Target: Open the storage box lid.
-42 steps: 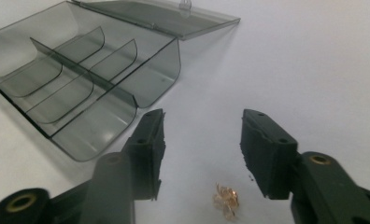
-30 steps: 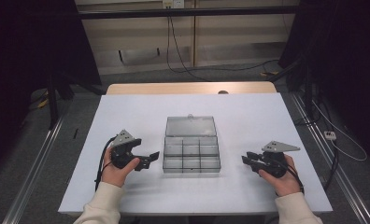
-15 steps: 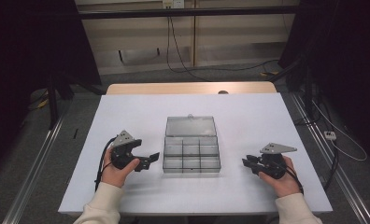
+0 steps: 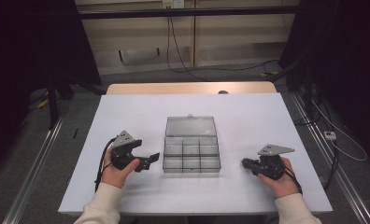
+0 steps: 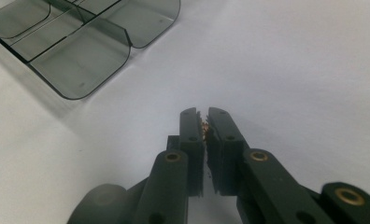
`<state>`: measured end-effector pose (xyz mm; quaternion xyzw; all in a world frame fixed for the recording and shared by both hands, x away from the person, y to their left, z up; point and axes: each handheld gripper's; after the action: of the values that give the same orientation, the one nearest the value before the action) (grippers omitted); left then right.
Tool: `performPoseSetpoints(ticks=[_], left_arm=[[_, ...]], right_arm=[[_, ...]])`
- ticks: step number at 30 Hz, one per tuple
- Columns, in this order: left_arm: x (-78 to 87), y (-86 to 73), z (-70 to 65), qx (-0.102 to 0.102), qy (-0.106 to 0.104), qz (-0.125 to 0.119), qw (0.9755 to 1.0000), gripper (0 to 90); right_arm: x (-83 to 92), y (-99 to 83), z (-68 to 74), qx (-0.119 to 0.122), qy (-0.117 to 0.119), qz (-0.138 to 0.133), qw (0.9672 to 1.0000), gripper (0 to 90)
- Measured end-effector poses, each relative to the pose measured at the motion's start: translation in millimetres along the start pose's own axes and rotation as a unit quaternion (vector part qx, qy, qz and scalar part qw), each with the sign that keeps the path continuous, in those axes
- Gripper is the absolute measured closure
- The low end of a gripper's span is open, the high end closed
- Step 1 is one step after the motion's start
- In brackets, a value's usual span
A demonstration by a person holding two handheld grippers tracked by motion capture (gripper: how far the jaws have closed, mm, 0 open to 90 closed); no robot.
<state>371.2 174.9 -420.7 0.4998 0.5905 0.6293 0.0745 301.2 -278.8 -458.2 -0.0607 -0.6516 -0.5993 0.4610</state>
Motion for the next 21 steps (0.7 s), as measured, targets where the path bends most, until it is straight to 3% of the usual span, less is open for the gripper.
performPoseSetpoints(ticks=[10, 15, 21], left_arm=[[2.8, -1.0, 0.0, 0.003, 0.003, -0.003, 1.0000, 7.0], [6.1, -3.1, 2.1, 0.007, 0.008, -0.006, 0.9999, 7.5], [7.3, -4.3, 4.0, 0.007, 0.009, -0.006, 0.9999, 7.6]], right_arm=[[-4.3, 0.2, 3.5, 0.005, 0.033, 0.005, 0.9994, 89.1], [-5.9, 0.9, 6.2, 0.014, 0.034, 0.010, 0.9993, 89.5], [-7.4, 1.5, 6.3, 0.003, 0.036, 0.012, 0.9993, 89.7]])
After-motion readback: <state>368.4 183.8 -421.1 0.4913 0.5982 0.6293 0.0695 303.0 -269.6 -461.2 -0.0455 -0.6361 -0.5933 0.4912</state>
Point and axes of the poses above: each handheld gripper's, and its own axes: x roughly backward along the jaws, y roughly out of its top, z roughly to its left
